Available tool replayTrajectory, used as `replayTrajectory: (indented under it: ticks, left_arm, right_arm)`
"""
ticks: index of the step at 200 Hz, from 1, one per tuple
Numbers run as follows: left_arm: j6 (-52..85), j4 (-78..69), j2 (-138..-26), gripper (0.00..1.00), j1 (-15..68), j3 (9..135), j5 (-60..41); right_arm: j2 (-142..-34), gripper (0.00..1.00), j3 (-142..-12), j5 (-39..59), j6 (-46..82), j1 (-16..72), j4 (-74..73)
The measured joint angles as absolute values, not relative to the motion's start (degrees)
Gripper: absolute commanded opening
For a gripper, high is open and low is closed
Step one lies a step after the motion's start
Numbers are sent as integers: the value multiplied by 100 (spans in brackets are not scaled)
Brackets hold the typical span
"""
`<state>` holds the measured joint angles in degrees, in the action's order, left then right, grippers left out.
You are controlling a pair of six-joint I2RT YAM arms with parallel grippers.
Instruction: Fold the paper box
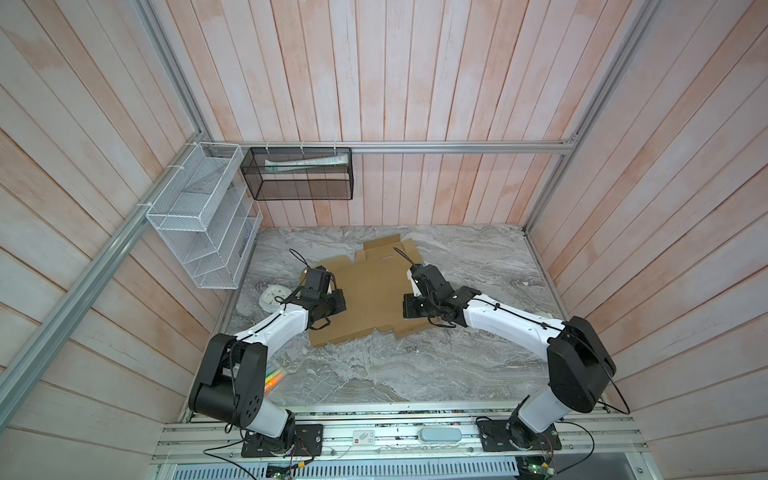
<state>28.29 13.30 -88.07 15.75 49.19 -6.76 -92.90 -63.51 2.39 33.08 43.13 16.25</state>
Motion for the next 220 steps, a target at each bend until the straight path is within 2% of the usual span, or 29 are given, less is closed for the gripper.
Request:
replayTrajectory:
  ticks: [68, 187, 220]
  left_arm:
    - [2877, 1004, -9334, 0, 1702, 4772, -773]
    - [3780, -45, -9636, 0, 3288, 4372, -742]
    - [4112, -239, -9708, 0, 3844, 4372, -744]
  right_arm:
    - [-9603, 0, -5658, 357, 3798, 4318, 1319]
    - [-9393, 0, -4866, 416, 3964, 3739, 1046]
    - [-9391, 0, -4856, 414, 3916, 3339, 980]
